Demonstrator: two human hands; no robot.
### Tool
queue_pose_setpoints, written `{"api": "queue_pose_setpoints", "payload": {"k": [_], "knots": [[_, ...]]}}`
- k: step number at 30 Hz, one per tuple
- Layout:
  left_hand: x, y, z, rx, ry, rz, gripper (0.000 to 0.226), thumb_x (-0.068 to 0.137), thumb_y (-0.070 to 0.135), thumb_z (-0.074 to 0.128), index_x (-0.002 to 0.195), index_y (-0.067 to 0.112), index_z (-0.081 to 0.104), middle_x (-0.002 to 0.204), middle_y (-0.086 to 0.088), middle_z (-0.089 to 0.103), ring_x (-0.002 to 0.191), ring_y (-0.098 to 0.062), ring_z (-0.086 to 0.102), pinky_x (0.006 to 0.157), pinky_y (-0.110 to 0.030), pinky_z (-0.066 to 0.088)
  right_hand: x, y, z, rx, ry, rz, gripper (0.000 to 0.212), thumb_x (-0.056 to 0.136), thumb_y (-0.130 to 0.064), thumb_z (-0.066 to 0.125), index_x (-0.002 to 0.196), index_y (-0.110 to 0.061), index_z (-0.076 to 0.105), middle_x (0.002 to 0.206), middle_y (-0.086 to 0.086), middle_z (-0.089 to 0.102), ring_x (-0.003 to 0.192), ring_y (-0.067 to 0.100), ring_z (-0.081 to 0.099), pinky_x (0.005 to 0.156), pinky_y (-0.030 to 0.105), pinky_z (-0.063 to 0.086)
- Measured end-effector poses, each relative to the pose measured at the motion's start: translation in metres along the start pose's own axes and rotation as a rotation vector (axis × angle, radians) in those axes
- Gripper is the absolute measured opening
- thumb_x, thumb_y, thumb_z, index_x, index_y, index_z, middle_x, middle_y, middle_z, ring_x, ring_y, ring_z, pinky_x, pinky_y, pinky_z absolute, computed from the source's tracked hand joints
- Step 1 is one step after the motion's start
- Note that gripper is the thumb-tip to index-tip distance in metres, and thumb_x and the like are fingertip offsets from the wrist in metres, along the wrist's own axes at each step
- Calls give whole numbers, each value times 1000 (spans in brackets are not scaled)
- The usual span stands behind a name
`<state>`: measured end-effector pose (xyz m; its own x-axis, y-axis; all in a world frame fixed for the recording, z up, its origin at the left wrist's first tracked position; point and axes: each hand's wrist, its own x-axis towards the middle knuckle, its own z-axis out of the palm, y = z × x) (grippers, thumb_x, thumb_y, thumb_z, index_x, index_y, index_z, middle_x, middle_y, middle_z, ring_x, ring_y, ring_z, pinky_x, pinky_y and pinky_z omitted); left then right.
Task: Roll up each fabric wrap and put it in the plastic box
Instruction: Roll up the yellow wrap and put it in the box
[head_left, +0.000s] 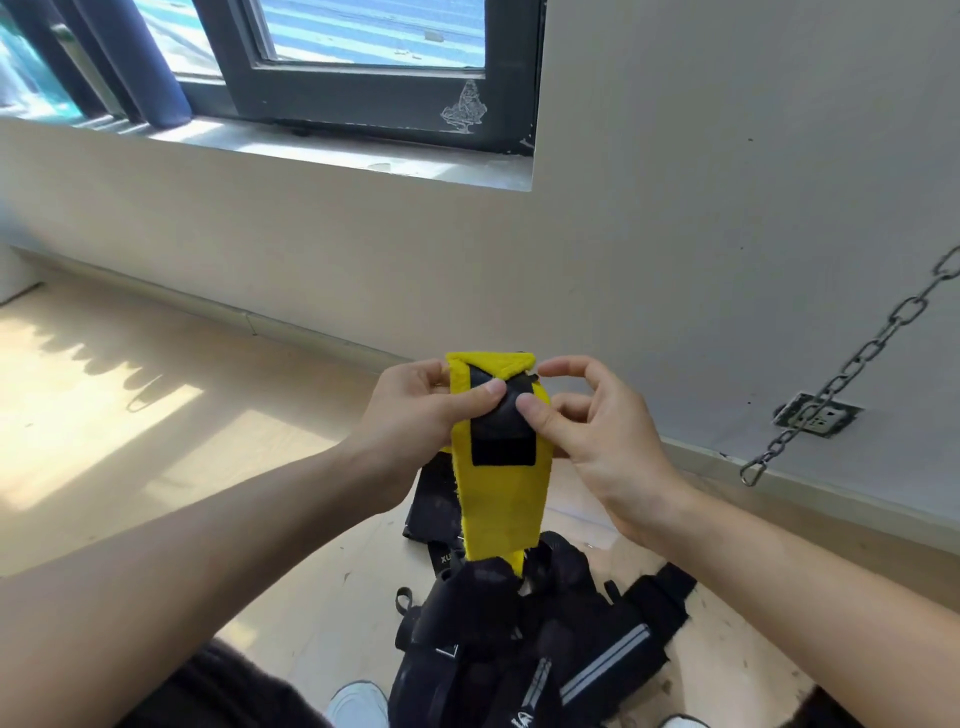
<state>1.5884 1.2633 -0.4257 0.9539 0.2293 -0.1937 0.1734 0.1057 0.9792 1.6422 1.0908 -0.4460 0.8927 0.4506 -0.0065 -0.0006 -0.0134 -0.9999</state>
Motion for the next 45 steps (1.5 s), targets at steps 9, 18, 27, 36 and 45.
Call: {"api": "queue_pose_setpoints", "payload": {"k": [9,18,27,36,45], "knots": [[-2,1,0,123,-176,33,35,92,8,72,126,12,65,105,-9,79,94,-23,77,67,-27,59,10,-4,-7,50,60,4,22,92,-20,68,109,-13,56,90,21,74,85,27,75,75,41,61],[9,16,-12,-167,-15,45,35,97,18,65,130,6,63,117,-13,75,100,-24,75,74,-32,61,11,10,-16,-92,-235,62,34,88,-10,71,120,-18,66,111,0,77,102,14,73,87,28,59],[0,-5,-10,221,-70,5,26,95,16,70,120,9,71,101,-5,79,88,-15,76,70,-26,61,28,2,-21,-46,-150,95,43,81,-26,74,120,-8,67,113,10,75,108,27,70,92,43,58],[8,9,-24,-83,191,36,17,98,26,65,114,19,68,116,-8,70,98,-20,67,66,-21,56,29,13,-25,-181,-237,115,19,91,4,67,108,-3,70,105,16,76,101,28,73,96,37,57],[-8,-3,-15,218,-76,-18,27,95,20,71,121,16,72,105,-1,79,94,-15,74,79,-27,58,33,-7,-15,-50,-152,-71,15,90,3,68,94,-11,72,84,-2,77,81,10,73,77,20,57]]}}
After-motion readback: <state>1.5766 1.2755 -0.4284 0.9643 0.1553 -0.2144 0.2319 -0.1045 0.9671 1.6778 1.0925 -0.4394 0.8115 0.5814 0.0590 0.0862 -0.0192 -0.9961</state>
